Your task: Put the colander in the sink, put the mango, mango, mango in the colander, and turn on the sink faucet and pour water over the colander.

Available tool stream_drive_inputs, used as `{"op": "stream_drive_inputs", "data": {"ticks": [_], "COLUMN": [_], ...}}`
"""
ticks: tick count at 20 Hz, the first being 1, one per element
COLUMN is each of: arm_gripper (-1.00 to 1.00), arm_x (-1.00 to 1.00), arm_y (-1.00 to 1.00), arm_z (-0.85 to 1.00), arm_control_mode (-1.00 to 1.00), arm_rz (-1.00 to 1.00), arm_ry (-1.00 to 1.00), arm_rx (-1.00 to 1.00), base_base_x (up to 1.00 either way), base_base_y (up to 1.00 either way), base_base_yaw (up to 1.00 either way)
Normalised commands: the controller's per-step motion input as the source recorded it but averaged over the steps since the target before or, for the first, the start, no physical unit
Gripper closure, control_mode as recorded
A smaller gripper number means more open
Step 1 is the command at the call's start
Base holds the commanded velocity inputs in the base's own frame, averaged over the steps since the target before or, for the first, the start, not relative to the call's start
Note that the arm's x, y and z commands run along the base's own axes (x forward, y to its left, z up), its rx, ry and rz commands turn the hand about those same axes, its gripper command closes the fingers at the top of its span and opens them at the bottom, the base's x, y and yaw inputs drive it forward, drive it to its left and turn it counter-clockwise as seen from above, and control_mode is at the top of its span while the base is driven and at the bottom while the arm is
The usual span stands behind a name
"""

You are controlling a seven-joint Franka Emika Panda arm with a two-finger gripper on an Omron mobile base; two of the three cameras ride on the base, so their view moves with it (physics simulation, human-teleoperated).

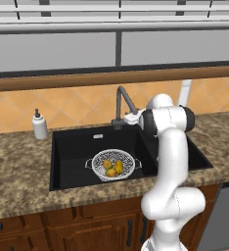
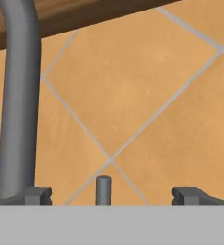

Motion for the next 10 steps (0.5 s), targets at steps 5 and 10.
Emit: {"op": "stream_drive_inputs", "data": {"ticks": [5, 10], "arm_gripper": [-1.00, -1.00], "arm_x": [0.29, 0.18], "arm_y": [0.00, 0.02], "arm_z": [-0.09, -0.08], "arm_control_mode": [-1.00, -1.00], "arm_rz": [0.00, 0.00], "arm_ry": [0.00, 0.00], "arm_rx": [0.00, 0.00], "base_base_x": [0.00, 0.00], "base_base_y": [0.00, 0.00], "base_base_yaw": [0.00, 0.00]}}
